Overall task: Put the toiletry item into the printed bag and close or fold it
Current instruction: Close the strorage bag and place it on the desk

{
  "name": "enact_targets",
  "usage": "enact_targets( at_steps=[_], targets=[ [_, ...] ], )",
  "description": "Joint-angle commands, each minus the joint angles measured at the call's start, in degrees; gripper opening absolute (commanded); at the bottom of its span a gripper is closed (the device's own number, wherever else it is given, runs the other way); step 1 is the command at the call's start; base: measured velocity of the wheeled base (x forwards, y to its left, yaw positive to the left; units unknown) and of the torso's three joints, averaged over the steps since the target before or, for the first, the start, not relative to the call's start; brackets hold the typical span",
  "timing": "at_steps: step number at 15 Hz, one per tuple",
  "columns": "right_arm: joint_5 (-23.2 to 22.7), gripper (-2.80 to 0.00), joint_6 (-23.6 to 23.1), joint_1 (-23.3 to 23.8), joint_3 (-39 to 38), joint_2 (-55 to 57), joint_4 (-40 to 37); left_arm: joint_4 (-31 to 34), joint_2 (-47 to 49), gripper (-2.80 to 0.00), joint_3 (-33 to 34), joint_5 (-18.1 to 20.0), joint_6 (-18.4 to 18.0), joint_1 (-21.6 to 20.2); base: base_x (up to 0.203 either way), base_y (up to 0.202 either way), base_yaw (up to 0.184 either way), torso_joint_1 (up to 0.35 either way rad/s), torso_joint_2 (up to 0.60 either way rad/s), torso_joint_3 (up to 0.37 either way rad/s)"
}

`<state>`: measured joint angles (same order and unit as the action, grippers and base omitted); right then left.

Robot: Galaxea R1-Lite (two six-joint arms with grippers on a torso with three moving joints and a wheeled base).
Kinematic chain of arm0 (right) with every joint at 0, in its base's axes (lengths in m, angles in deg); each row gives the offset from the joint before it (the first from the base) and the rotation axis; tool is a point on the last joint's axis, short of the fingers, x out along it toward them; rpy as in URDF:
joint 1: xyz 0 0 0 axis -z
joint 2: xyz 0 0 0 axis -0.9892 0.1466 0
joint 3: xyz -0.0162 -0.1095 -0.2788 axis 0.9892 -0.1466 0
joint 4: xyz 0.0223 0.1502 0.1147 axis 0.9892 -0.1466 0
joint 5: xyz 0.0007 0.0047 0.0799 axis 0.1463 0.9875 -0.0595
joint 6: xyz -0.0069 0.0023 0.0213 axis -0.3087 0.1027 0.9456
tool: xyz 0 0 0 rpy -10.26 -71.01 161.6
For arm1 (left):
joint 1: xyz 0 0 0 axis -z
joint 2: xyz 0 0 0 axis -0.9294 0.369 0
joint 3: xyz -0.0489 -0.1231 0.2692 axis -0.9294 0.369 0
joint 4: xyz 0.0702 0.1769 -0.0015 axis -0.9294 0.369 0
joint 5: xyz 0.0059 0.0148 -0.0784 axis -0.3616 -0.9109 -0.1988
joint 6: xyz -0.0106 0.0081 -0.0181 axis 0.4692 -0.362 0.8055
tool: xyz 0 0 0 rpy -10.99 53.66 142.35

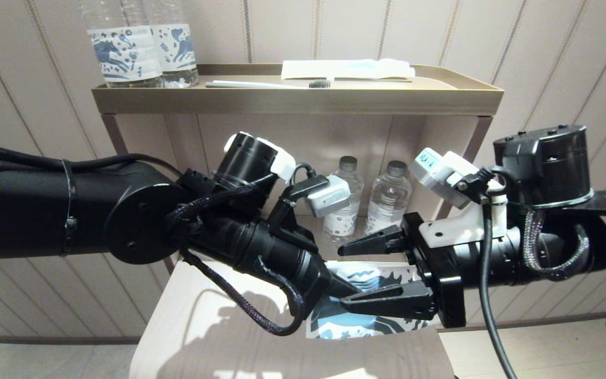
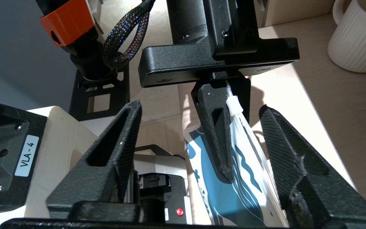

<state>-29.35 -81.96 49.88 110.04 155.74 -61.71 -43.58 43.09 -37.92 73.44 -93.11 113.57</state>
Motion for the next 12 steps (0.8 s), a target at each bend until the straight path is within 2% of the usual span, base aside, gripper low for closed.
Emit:
enact_targets(
  at_steps=[1,4,5,12],
  targets=[
    [-0.30,0.00,-0.12,-0.03,-0.07,0.13,0.11,0.03,-0.19,-2.80,0.01,0.22,-0.06,0.03,0.000,0.000,0.000,0.000,0.00,0.000],
    [-0.65,0.00,-0.75,-0.03,-0.47,0.34,0.16,0.12,-0.23,-2.80,0.48,0.47,-0.24,0.04,0.000,0.000,0.000,0.000,0.00,0.000],
    [-0.65,-2.80,-1.32,0.04,-0.47,0.57,0.16,0.10,-0.28,-2.80,0.71,0.55,-0.81,0.04,0.000,0.000,0.000,0.000,0.00,0.000],
    [-0.82,-2.80,-1.67,0.05,-0.30,2.32,0.25,0.12,-1.48,-2.80,0.89,1.09,-1.26,0.04,0.000,0.000,0.000,0.000,0.00,0.000]
  ],
)
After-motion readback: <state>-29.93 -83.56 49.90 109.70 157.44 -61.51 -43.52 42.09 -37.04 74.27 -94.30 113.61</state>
